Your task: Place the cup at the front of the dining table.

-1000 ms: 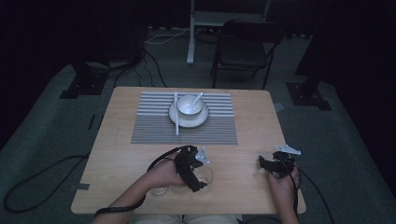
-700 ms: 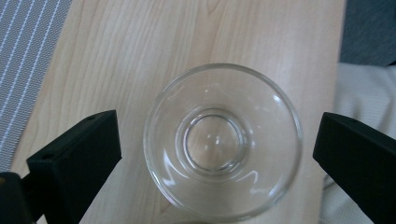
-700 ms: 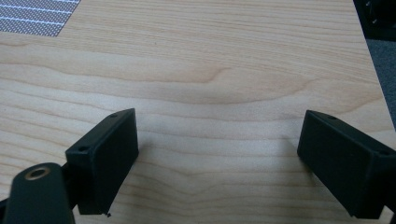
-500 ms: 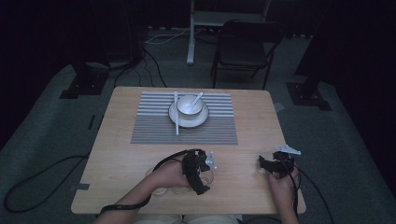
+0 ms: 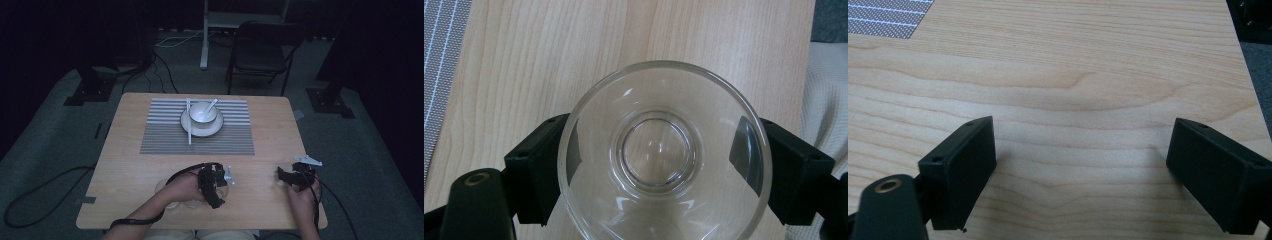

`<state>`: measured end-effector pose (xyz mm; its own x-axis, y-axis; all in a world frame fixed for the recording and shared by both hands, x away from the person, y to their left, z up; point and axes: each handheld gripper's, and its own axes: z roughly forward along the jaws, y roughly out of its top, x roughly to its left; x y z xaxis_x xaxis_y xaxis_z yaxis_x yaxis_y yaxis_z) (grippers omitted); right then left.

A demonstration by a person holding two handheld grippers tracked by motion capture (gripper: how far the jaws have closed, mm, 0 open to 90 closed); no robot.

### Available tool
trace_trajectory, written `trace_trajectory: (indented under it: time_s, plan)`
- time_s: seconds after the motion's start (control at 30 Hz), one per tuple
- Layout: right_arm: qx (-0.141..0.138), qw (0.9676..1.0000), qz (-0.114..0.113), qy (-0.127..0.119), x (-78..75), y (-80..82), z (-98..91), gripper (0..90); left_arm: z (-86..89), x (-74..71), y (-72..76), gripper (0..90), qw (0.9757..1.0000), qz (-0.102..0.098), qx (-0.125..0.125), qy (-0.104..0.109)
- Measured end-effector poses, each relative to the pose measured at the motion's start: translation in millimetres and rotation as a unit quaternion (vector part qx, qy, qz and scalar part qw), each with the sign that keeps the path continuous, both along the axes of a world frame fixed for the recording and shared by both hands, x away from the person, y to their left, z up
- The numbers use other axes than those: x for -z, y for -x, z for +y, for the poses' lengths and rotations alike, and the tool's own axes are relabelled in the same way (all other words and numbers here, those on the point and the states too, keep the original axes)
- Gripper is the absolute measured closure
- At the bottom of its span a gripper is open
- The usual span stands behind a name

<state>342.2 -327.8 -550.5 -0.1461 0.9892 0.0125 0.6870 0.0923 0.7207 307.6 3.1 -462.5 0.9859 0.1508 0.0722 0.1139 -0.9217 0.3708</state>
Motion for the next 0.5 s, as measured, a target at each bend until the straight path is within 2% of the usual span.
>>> trace_trajectory:
  time_s: [0.1,0.33,0.5]
  plan:
    - [0.000,1.0000,0.000,0.000,0.0,0.0,0.0,11.8,-0.2,-0.3,-0.7,17.8,1.0000,0.001,0.002,0.000]
    - [0.000,1.0000,0.000,0.000,0.0,0.0,0.0,11.8,-1.7,-0.3,-4.5,18.0,0.9999,0.003,-0.011,0.010]
    - [0.000,1.0000,0.000,0.000,0.0,0.0,0.0,11.8,-3.3,-1.5,-9.5,18.0,0.9997,-0.003,-0.018,0.013]
